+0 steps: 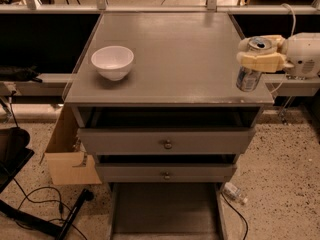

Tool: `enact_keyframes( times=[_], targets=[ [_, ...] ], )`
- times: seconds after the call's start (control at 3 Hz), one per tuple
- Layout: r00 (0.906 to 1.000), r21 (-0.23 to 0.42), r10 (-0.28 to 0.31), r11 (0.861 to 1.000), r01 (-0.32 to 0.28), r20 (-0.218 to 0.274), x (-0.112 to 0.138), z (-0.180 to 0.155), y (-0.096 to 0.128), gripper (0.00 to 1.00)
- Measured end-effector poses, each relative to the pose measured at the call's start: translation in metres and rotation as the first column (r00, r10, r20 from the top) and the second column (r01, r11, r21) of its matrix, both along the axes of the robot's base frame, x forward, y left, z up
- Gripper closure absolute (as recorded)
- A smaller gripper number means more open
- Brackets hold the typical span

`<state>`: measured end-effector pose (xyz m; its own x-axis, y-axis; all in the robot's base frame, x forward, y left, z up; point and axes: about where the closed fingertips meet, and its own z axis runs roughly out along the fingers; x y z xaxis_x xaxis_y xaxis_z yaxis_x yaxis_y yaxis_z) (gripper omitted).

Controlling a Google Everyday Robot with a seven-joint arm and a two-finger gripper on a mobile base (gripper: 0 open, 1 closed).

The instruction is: Pick redbull can from bottom drawer and place on counter

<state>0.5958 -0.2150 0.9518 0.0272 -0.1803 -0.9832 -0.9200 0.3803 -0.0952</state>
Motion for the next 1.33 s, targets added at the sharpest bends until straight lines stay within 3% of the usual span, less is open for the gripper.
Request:
enact_keyframes(
  times=[0.33,0.67,1.0,1.33],
  targets=[
    [0.9956,0.033,-0.089,0.996,0.088,0.031,0.051,-0.006,-0.001,1.00],
    [0.9827,0.060,-0.183,0.982,0.181,0.030,0.099,-0.024,-0.008,1.00],
    [0.9684,0.048,-0.249,0.967,0.249,0.005,0.135,-0.046,-0.010,1.00],
    [0.9671,0.046,-0.255,0.966,0.254,0.004,0.138,-0.047,-0.010,0.73]
  ],
)
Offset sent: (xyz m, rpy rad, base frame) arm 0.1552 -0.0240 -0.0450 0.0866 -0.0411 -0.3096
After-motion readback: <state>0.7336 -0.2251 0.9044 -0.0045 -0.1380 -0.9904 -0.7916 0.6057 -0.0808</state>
